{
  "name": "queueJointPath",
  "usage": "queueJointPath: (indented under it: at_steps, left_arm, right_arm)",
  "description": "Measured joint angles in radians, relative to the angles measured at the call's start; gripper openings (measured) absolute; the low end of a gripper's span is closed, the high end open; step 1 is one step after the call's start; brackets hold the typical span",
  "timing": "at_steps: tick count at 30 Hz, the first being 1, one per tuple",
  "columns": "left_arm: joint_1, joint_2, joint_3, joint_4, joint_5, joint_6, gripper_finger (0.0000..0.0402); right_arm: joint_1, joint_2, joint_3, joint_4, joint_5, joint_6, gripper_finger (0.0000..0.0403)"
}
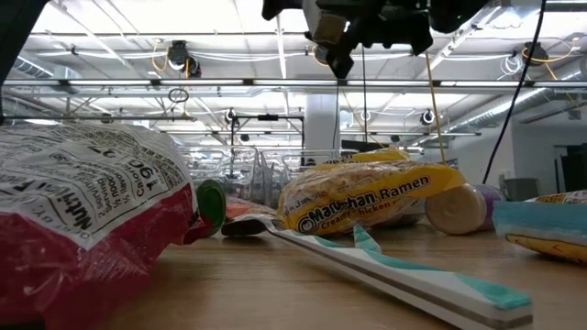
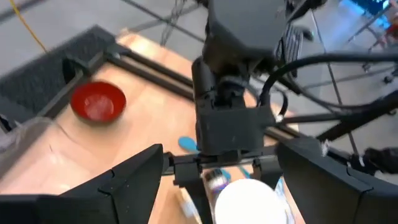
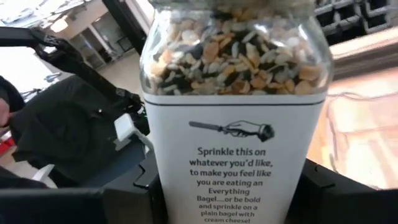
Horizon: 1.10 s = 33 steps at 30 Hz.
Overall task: Pick & Place Food Item
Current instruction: Put the white spice bottle into the left transparent bin
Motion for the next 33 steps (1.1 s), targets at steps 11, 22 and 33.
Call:
queueJointPath:
  at_steps: [11,22,33]
  left_arm:
    - [-0.027,-0.001,0.000,-0.095,-0.006,-0.040,0.0326]
    - [-0.066,0.001,0.000,-0.082,-0.011,-0.047,0.0326]
    - [-0.105,0.014,0.000,-0.125,-0.077,-0.004,0.0326]
  right_arm:
    - [0.016,0.034,0.086,-0.017,0.000,-0.021,0.0191]
    - [0.000,0.034,0.109,-0.115,0.008,-0.078,0.0191]
    - [-0.003,0.034,0.110,-0.114,0.010,-0.068,0.0191]
